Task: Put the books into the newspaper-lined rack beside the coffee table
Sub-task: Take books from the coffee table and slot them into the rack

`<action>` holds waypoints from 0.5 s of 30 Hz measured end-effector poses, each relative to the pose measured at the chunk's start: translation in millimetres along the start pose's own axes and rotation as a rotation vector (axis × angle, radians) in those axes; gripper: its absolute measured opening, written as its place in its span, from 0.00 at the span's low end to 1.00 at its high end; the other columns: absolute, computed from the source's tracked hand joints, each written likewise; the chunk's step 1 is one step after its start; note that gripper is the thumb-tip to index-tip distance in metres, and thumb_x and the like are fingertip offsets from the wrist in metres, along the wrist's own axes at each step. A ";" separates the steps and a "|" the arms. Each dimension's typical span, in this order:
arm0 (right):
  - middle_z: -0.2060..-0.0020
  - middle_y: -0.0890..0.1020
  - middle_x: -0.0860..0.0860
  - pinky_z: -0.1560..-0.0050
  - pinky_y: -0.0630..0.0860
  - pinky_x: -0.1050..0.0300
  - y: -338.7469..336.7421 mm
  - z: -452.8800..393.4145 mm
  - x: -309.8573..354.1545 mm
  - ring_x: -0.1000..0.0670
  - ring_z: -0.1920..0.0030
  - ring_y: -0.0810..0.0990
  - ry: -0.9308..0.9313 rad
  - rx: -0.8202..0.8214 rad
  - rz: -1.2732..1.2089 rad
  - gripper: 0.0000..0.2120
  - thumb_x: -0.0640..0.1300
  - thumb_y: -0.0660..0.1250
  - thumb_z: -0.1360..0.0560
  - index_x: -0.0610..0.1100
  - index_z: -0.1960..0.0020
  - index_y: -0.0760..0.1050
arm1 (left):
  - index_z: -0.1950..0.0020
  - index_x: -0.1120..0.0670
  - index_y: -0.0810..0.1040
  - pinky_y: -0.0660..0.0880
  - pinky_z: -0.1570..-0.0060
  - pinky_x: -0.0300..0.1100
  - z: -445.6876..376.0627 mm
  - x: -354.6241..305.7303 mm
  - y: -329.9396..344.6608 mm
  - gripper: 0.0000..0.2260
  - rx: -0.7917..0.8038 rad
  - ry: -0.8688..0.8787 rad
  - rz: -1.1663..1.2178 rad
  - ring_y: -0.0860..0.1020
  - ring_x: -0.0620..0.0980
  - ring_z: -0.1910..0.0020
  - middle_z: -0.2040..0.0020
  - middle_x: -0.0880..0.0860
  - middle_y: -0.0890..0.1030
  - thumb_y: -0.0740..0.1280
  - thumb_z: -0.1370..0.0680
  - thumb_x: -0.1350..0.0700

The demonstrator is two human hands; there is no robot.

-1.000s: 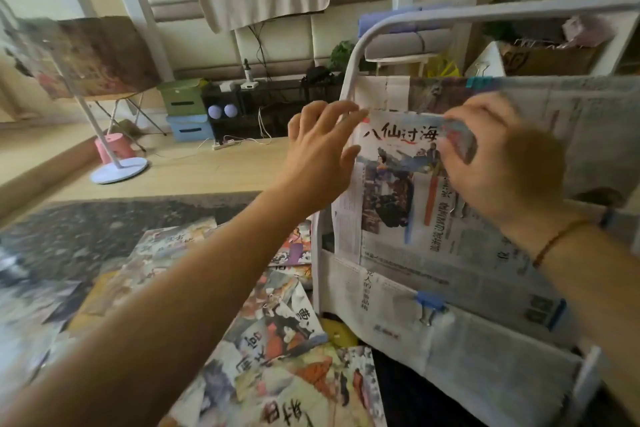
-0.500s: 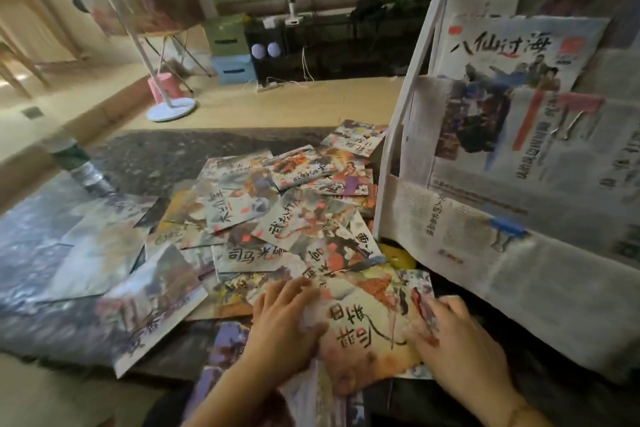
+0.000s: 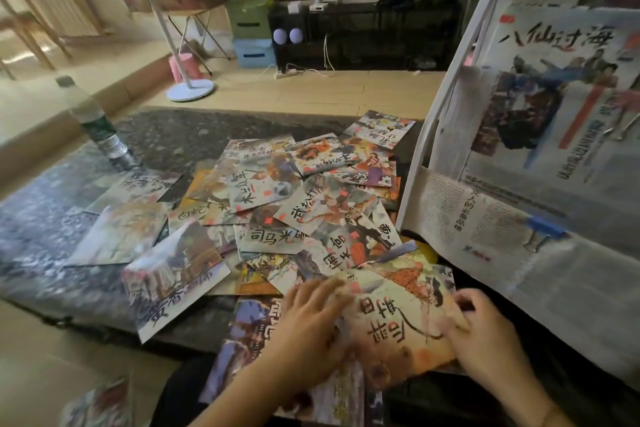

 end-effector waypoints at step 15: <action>0.70 0.84 0.49 0.75 0.73 0.57 -18.6 -0.7 -25.1 0.46 0.76 0.79 0.020 0.042 -0.268 0.08 0.39 0.69 0.24 0.46 0.46 0.75 | 0.45 0.44 0.78 0.71 0.54 0.37 57.0 35.6 1.2 0.05 -0.136 0.682 -0.369 0.73 0.43 0.57 0.52 0.43 0.77 0.62 0.18 0.50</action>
Point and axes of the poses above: each hand's wrist, its own z-axis away from the middle knuckle, its own y-axis out of the palm, x = y × z, the point moved 1 cm from there along -z, towards the middle knuckle
